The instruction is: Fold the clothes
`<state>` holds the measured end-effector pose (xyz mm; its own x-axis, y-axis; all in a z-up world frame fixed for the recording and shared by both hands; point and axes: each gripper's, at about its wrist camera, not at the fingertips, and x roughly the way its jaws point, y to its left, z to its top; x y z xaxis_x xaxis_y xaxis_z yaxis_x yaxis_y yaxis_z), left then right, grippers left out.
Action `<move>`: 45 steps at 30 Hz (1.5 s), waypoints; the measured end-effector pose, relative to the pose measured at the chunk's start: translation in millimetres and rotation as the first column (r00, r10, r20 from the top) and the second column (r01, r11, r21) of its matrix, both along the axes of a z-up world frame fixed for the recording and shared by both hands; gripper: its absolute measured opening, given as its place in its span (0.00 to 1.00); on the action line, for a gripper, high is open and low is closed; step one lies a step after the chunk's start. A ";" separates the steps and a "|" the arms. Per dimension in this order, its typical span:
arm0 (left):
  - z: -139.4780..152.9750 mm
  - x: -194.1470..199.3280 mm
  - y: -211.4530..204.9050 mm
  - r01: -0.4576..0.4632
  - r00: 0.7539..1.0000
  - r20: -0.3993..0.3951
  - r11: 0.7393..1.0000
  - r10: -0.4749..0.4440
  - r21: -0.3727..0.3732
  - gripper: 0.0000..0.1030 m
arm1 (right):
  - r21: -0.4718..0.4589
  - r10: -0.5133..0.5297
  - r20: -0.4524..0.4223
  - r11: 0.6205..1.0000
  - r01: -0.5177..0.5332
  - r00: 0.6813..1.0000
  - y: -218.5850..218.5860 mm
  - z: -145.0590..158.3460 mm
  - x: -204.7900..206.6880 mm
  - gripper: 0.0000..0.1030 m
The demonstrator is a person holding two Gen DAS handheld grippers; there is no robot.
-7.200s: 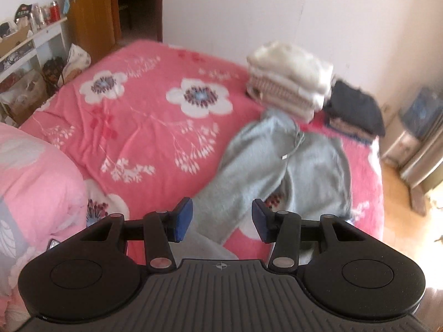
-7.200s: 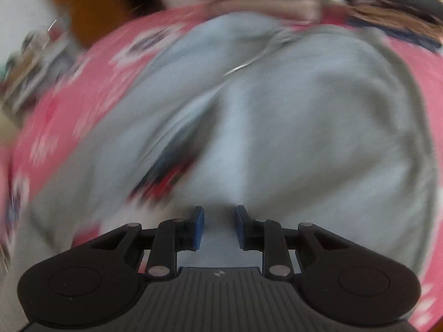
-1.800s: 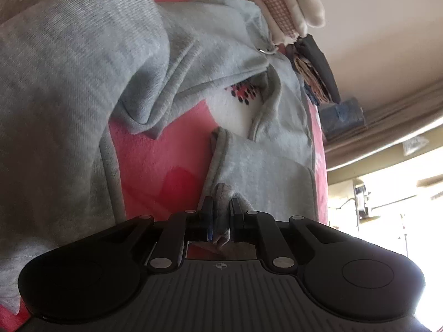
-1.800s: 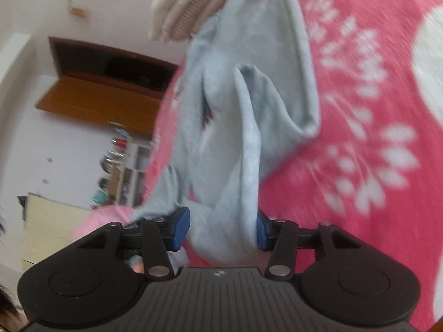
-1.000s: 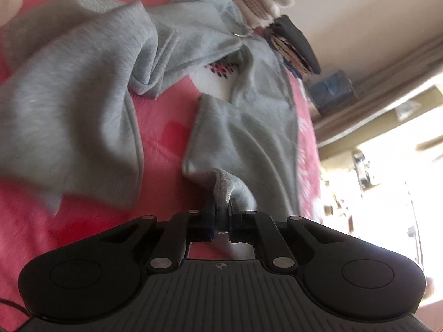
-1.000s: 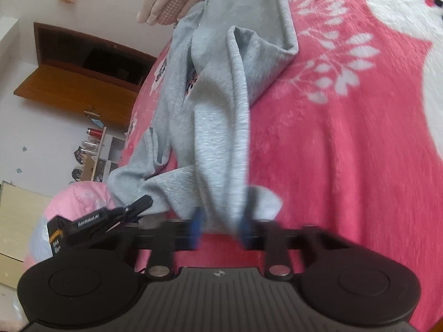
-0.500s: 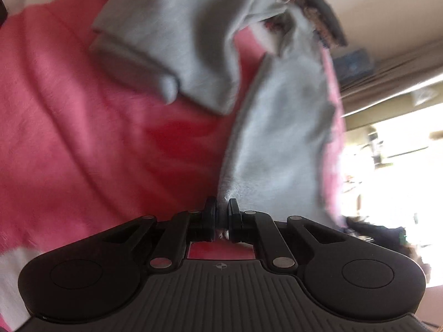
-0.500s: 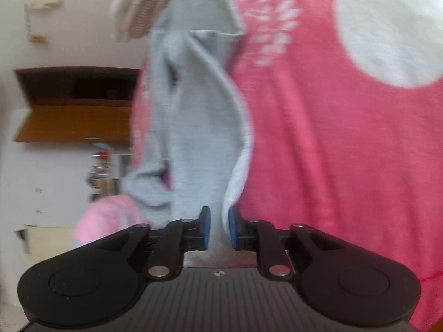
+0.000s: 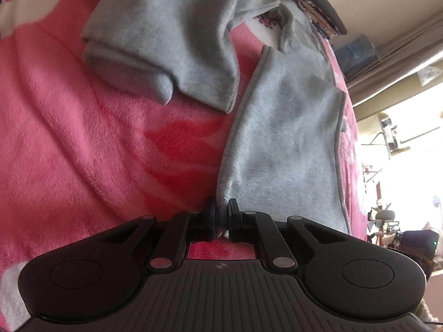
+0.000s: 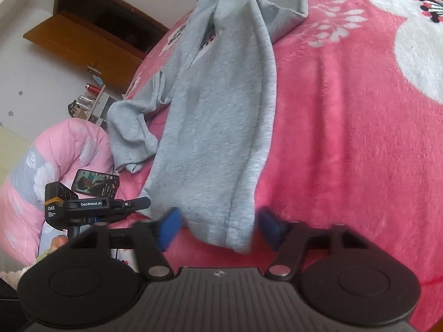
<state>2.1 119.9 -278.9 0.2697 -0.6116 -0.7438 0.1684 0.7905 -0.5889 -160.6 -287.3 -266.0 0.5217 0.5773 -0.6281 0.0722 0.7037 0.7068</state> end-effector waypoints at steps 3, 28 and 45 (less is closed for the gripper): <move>18.6 -2.7 1.1 0.012 1.000 0.019 1.000 -0.011 -0.014 0.05 | 0.007 -0.015 -0.042 1.000 0.015 0.999 -2.3 4.4 -4.8 0.10; 35.6 -82.6 -41.5 0.482 0.868 -0.225 0.860 -0.443 0.166 0.05 | -0.072 0.309 -0.385 0.929 -0.362 0.869 55.8 52.2 -91.9 0.08; 37.9 -114.2 -65.8 0.679 0.734 -0.162 0.707 -0.660 0.196 0.05 | -0.197 0.180 -0.480 0.931 -0.306 0.859 54.1 69.0 -116.5 0.08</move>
<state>-112.2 54.0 -241.1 -0.2066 -0.4222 -0.8827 0.6690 0.5974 -0.4423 -277.1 -233.2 -197.0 0.0131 0.4332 -0.9012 0.1373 0.8920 0.4307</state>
